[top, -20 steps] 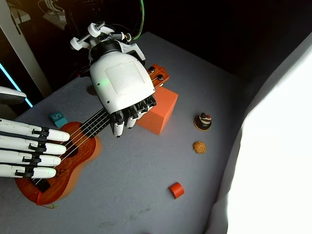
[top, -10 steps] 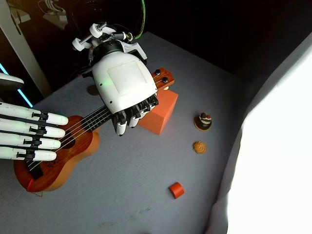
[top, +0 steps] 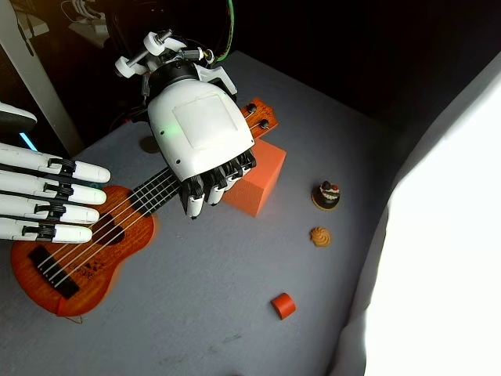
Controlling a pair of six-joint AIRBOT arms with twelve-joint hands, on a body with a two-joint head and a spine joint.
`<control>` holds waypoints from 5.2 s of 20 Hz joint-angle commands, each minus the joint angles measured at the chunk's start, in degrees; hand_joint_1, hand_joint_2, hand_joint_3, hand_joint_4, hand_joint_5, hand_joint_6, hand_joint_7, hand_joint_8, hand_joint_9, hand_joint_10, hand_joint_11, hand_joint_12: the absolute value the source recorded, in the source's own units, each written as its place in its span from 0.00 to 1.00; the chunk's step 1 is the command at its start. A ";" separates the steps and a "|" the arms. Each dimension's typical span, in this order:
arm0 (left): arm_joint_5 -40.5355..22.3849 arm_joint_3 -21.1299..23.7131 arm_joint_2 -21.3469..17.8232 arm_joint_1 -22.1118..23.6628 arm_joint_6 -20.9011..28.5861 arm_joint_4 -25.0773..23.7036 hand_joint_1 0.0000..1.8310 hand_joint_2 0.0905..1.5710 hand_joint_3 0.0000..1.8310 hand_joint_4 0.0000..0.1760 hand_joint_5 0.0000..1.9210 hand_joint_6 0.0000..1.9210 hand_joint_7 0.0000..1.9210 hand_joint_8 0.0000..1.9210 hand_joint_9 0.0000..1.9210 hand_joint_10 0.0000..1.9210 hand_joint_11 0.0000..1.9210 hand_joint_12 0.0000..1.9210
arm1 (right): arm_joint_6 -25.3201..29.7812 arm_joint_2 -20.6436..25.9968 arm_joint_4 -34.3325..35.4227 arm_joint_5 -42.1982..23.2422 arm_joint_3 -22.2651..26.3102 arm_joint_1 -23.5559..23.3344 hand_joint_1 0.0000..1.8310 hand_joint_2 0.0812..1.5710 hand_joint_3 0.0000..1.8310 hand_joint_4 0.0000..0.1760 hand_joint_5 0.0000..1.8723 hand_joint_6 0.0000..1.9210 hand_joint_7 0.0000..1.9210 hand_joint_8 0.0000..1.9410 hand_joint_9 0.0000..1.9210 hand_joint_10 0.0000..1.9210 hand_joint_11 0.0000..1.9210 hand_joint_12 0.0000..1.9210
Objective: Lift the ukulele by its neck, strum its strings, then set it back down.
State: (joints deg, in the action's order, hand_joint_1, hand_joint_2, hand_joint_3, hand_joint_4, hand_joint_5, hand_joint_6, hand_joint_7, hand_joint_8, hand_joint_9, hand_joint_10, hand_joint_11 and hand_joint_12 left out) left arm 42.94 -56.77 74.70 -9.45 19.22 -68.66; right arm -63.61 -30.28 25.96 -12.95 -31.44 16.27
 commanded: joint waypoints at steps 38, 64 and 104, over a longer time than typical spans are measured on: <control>25.97 6.94 4.19 -11.21 21.30 -18.28 0.82 0.76 0.00 1.00 0.65 1.00 0.72 1.00 0.76 1.00 0.80 1.00 | -1.37 1.76 -0.18 -22.69 -1.42 3.46 0.00 0.84 0.00 0.00 0.02 0.00 0.04 0.00 0.05 0.00 0.00 0.07; 27.88 4.34 12.34 -23.84 30.69 -27.83 0.65 0.81 0.05 0.00 0.27 0.90 0.42 0.90 0.59 1.00 0.61 1.00 | -0.87 1.50 -1.20 -21.71 -1.41 3.72 0.00 0.84 0.00 0.00 0.02 0.00 0.04 0.00 0.04 0.01 0.01 0.00; -13.67 5.05 -6.27 -3.09 -4.47 -4.70 0.02 0.73 0.00 0.00 0.48 0.01 0.57 0.02 0.43 0.44 0.25 0.81 | -0.75 1.31 -2.26 -21.19 -1.19 4.16 0.04 0.80 0.00 0.00 0.40 0.47 0.46 0.52 0.38 0.73 0.27 0.96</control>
State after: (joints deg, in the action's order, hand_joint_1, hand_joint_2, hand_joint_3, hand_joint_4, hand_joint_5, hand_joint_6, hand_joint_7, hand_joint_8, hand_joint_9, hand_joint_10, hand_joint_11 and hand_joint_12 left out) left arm 30.87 -51.72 68.29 -13.10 14.37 -70.28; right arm -64.69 -29.26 24.60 -27.64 -32.82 20.95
